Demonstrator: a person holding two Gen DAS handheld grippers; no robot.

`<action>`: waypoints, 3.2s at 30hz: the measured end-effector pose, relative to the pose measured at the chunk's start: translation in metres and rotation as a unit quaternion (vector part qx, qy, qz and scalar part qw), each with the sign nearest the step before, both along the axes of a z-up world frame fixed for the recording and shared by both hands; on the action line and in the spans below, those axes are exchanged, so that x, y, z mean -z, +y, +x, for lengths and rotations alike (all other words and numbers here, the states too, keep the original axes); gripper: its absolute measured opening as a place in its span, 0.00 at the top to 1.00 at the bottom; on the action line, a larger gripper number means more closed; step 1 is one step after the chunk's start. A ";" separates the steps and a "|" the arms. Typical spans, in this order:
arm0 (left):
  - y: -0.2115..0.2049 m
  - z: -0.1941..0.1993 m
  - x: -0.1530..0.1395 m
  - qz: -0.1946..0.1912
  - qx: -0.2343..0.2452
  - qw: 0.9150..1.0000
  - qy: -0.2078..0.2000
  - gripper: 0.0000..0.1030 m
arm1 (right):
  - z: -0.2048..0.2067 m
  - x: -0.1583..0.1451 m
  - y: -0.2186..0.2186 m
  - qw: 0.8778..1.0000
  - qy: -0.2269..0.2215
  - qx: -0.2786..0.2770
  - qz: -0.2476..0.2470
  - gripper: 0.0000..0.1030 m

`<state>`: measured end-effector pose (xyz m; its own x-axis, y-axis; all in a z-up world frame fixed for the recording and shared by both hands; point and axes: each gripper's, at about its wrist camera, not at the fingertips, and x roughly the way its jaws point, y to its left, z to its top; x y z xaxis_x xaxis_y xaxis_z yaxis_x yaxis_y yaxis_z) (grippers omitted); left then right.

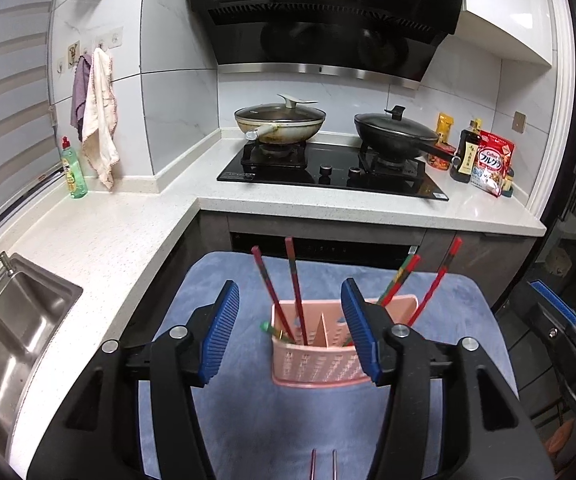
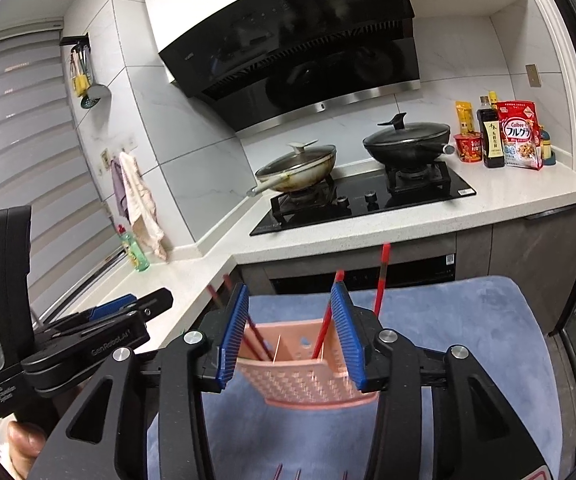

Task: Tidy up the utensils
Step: 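Move both open tools back down to the remaining chopsticks on the mat, then grasp a red chopstick with the left tool while the right tool grasps another red chopstick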

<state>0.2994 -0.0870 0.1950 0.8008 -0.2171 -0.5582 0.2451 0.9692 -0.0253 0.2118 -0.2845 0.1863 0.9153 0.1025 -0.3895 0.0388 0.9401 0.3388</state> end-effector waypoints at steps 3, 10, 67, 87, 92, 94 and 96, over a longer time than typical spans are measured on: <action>0.003 -0.015 0.005 0.008 -0.001 1.000 -0.001 0.44 | -0.017 0.006 0.004 1.000 0.007 0.002 -0.011 0.58; 0.014 -0.052 0.033 0.019 -0.002 1.000 0.018 0.43 | -0.058 0.037 0.012 0.999 0.044 -0.001 -0.027 0.58; 0.056 -0.216 0.240 0.055 0.027 0.981 0.182 0.34 | -0.202 0.252 0.070 0.969 0.237 -0.012 -0.063 0.93; 0.051 -0.214 0.253 0.069 0.031 0.977 0.199 0.68 | -0.203 0.253 0.066 0.970 0.238 -0.012 -0.052 0.93; 0.054 -0.211 0.251 0.061 0.033 0.976 0.207 0.84 | -0.203 0.253 0.066 0.970 0.238 -0.013 -0.052 0.93; 0.055 -0.211 0.250 0.060 0.034 0.975 0.210 0.88 | -0.203 0.253 0.066 0.970 0.237 -0.013 -0.052 0.93; 0.056 -0.209 0.249 0.057 0.035 0.975 0.214 0.89 | -0.203 0.249 0.066 0.971 0.233 -0.012 -0.051 0.93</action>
<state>0.0905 -0.0310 -0.0539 0.4752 -0.1797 -0.8614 0.3006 0.9532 -0.0330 0.0086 -0.2186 -0.0630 0.6344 0.0600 -0.7706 0.1439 0.9704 0.1940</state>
